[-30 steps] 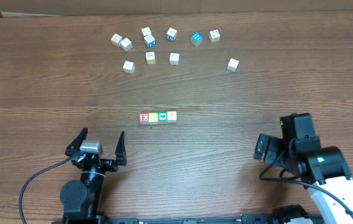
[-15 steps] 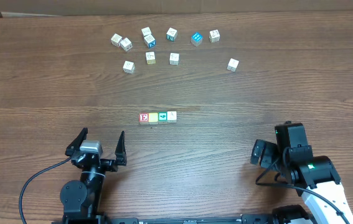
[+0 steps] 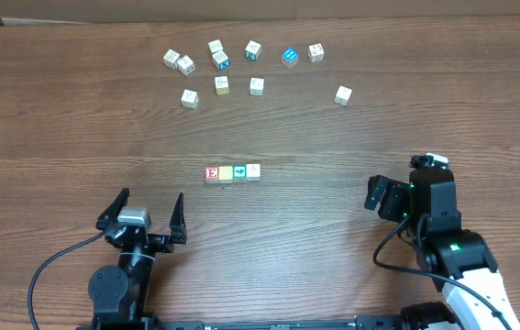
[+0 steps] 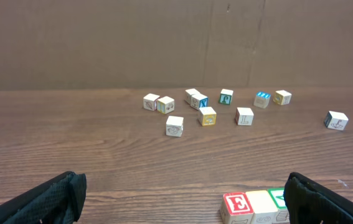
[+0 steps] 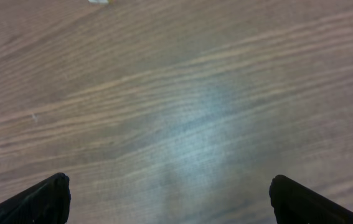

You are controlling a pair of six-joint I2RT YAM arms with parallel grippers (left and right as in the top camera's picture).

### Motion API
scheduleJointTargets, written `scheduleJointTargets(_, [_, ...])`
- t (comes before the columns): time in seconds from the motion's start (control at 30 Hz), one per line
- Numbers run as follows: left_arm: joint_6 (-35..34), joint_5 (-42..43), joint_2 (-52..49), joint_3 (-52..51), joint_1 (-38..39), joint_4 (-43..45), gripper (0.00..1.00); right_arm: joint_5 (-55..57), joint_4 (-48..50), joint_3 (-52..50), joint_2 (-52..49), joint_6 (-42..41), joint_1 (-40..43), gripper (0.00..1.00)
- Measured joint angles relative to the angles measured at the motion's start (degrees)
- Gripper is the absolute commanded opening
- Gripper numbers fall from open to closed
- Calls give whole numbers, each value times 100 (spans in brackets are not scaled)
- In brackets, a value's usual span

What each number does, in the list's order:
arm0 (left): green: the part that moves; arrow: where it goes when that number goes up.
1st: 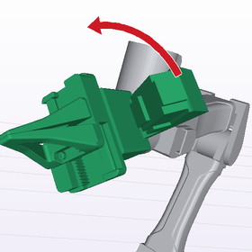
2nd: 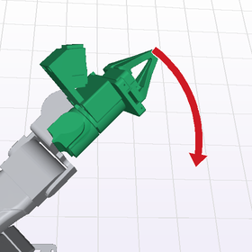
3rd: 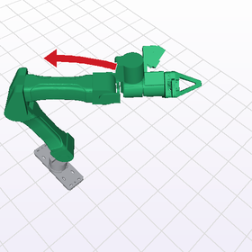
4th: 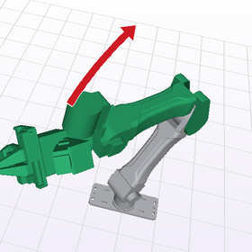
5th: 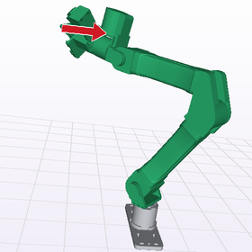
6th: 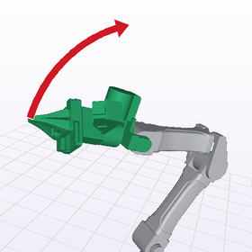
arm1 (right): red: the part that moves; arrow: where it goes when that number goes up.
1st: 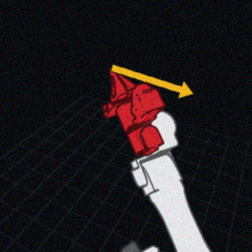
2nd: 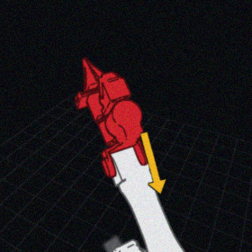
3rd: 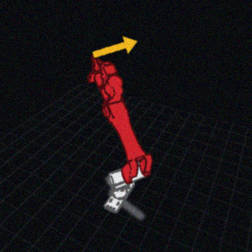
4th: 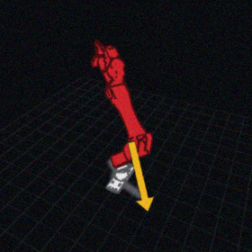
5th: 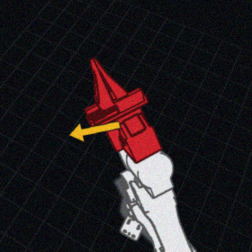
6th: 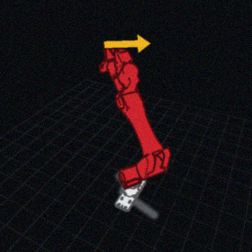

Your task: Form a horizontal line

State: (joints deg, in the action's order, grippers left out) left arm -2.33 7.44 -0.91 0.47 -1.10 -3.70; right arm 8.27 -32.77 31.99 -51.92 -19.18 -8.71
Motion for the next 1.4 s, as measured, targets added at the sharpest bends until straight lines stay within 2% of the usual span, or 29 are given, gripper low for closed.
scheduleJointTargets(0.3, [0, 0, 0, 0, 0, 2, 99, 11, 1878, -1110, 404, 52, 0, 100])
scheduleJointTargets(0.6, [0, 0, 0, 0, 0, 2, 99, 9, 3104, -1672, 951, 118, 0, 100])
scheduleJointTargets(0.77, [0, 0, 0, 0, 0, 2, 100, 9, 3287, -2031, 1075, 118, 0, 100])
scheduleJointTargets(1.03, [0, 0, 0, 0, 0, 0, 99, 11, 3550, -2068, 1108, 118, 0, 100])
scheduleJointTargets(1.17, [0, 0, 0, 0, 0, 2, 100, -24, 4096, -2203, 1150, 122, 0, 100])
scheduleJointTargets(1.4, [0, 0, 0, 0, 0, 2, 99, -81, 4513, -2597, 1408, 118, 0, 100])
